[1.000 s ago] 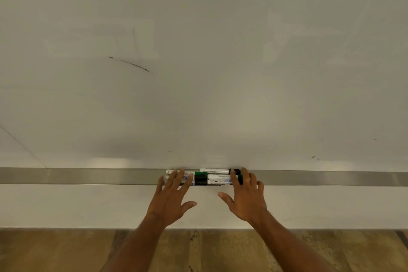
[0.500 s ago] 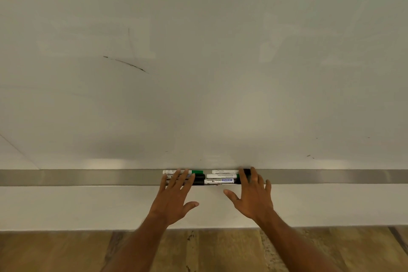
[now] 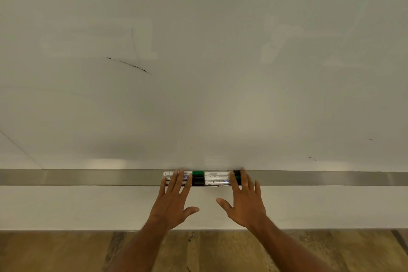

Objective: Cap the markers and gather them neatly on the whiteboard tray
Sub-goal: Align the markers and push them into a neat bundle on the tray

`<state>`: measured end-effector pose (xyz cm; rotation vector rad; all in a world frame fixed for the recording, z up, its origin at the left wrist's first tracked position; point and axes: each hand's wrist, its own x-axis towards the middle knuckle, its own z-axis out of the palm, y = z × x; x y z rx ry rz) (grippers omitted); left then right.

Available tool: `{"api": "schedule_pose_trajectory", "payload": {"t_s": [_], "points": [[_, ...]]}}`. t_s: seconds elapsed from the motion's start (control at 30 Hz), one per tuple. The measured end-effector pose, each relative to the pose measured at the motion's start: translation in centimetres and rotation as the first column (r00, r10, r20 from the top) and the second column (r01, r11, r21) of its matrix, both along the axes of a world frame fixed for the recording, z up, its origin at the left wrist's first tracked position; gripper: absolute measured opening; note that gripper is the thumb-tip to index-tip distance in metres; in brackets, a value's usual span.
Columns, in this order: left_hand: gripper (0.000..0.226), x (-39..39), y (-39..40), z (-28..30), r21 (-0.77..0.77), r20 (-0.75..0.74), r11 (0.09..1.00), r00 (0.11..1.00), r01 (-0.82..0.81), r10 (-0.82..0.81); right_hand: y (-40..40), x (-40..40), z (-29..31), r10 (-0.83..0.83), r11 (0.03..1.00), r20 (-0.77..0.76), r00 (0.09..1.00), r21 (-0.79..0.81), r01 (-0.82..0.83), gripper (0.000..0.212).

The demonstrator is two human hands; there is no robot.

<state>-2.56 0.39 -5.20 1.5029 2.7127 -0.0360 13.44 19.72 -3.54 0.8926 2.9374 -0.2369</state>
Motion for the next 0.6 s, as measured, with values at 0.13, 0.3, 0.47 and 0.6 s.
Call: {"api": "schedule_pose_trajectory", "payload": {"t_s": [0.13, 0.3, 0.47, 0.6], "points": [[0.100, -0.2, -0.2, 0.1, -0.014, -0.003, 1.000, 1.000, 0.010, -0.010, -0.5, 0.1, -0.6, 0.013, 1.000, 0.038, 0.999, 0.003, -0.013, 0.101], [0.101, -0.4, -0.3, 0.1, -0.044, 0.025, 0.999, 1.000, 0.012, -0.011, -0.5, -0.1, -0.7, 0.011, 1.000, 0.056, 0.998, -0.007, -0.010, 0.101], [0.101, -0.3, -0.4, 0.4, -0.060, 0.019, 0.998, 1.000, 0.003, -0.002, -0.5, -0.1, -0.3, 0.012, 1.000, 0.064, 0.998, -0.022, -0.011, 0.101], [0.101, 0.4, -0.3, 1.6, -0.047, -0.033, 0.999, 0.999, 0.000, -0.002, -0.2, 0.1, 0.5, -0.007, 0.999, 0.058, 0.998, -0.053, 0.010, 0.099]]}}
